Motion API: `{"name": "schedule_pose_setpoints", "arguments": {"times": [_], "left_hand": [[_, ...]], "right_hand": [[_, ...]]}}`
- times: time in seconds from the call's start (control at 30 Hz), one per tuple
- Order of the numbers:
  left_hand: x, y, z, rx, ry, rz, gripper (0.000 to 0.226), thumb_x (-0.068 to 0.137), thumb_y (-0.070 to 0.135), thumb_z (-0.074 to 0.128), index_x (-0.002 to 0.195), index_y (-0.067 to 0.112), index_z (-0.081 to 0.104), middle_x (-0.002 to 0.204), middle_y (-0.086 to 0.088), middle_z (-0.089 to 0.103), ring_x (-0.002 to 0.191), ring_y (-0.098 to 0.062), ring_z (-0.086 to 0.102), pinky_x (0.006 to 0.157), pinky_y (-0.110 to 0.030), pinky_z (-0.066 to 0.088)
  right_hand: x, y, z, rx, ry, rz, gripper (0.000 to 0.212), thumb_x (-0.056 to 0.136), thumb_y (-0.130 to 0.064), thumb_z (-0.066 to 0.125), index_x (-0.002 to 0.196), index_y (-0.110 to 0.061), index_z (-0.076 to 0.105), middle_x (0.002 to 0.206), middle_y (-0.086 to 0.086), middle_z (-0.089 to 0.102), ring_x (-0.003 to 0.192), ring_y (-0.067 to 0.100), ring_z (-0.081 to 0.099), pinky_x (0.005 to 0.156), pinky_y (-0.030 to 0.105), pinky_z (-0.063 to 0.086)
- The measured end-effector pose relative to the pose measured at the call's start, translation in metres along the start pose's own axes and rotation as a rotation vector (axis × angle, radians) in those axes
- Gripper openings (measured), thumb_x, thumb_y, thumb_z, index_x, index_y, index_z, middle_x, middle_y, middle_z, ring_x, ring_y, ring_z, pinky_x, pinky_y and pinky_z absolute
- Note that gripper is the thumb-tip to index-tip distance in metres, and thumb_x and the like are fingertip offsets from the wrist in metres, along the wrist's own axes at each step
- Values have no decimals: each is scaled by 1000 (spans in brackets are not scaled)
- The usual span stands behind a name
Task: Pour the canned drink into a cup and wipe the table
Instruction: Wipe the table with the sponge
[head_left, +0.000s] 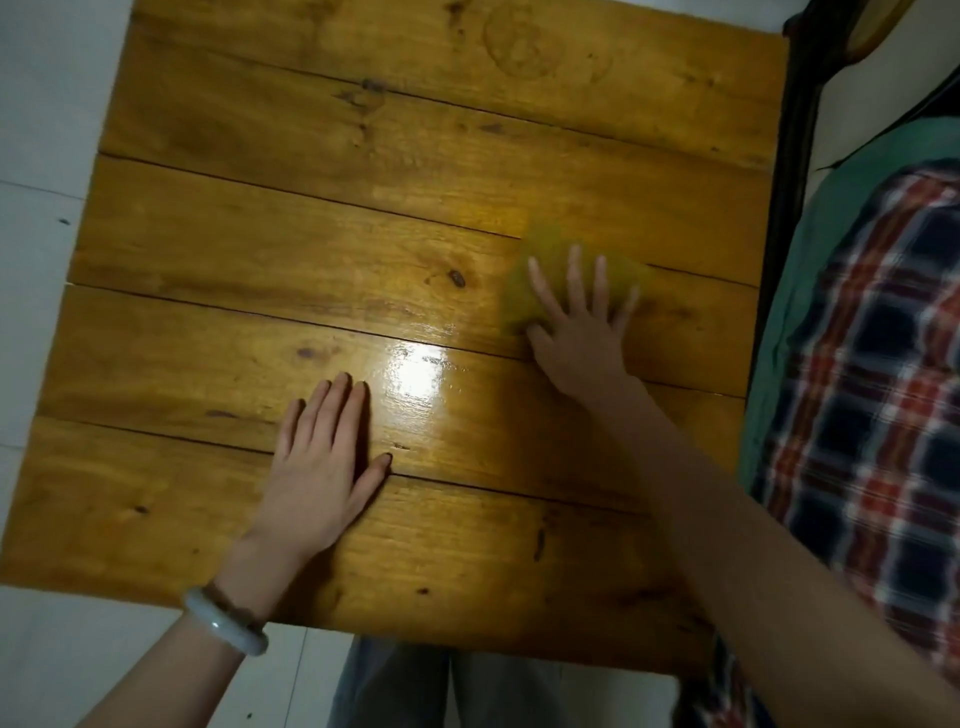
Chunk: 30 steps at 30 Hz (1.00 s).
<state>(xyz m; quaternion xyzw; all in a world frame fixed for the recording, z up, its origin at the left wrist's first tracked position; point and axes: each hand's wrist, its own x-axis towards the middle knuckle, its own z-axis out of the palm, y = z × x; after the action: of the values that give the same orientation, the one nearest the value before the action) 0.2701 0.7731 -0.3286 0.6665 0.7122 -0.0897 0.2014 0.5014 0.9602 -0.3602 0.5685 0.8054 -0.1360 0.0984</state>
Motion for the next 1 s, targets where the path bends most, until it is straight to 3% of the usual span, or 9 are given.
{"name": "schedule_pose_setpoints", "arguments": {"times": [0.1, 0.27, 0.4, 0.53, 0.6, 0.73, 0.87, 1.0], "left_hand": [[-4, -5, 2, -19, 8, -22, 76, 90, 56, 26, 148, 7, 18, 154, -15, 21, 142, -28, 18, 116, -44, 8], [-5, -16, 2, -26, -2, -91, 78, 88, 60, 25, 148, 10, 20, 153, -15, 24, 140, -31, 21, 114, -47, 13], [-7, -21, 3, -58, -11, -72, 78, 87, 60, 27, 148, 13, 19, 154, -13, 22, 141, -31, 19, 114, -49, 13], [-7, -24, 2, -58, -13, -66, 77, 86, 59, 27, 149, 16, 17, 155, -11, 19, 142, -28, 16, 114, -45, 10], [-6, -24, 2, -72, -11, -60, 77, 86, 59, 28, 149, 14, 18, 155, -13, 21, 142, -29, 17, 114, -46, 10], [-6, -25, 4, -60, -6, -45, 77, 86, 58, 29, 148, 13, 19, 154, -14, 22, 142, -29, 17, 115, -45, 10], [-6, -25, 0, -55, 10, -33, 72, 88, 52, 30, 147, 12, 23, 152, -15, 26, 141, -29, 18, 115, -44, 10], [-6, -29, -4, -51, 44, -43, 66, 89, 43, 28, 146, 9, 25, 151, -15, 28, 141, -29, 19, 114, -40, 6]], "right_hand": [[26, -52, -4, 9, -12, -83, 65, 90, -55, 30, 147, -40, 3, 158, 8, -5, 143, 36, -7, 105, 67, -7], [-3, -105, 10, -43, -52, -376, 64, 92, -55, 31, 148, -38, 3, 158, 7, -7, 143, 35, -10, 106, 66, -11], [-65, -80, 30, -70, -54, -602, 68, 82, -53, 30, 146, -35, 22, 156, 8, 16, 143, 36, 10, 107, 67, 0], [-126, -13, 42, -157, -78, -681, 79, 71, -49, 33, 147, -38, 17, 157, 4, 11, 142, 32, 9, 107, 65, 5], [-136, 25, 38, -216, -85, -622, 86, 67, -48, 34, 147, -40, 7, 157, -2, 4, 142, 29, 6, 108, 63, 4], [-94, 57, 22, -123, -74, -352, 80, 73, -44, 35, 147, -41, 4, 157, 6, 14, 143, 31, 4, 108, 65, 4], [-13, 12, 3, -44, -35, -131, 67, 83, -52, 18, 147, -37, 4, 158, 8, 1, 143, 36, -3, 106, 70, 0], [46, -67, -10, 0, -19, -58, 65, 91, -54, 31, 147, -39, 2, 158, 8, -6, 143, 36, -8, 105, 68, -7]]}}
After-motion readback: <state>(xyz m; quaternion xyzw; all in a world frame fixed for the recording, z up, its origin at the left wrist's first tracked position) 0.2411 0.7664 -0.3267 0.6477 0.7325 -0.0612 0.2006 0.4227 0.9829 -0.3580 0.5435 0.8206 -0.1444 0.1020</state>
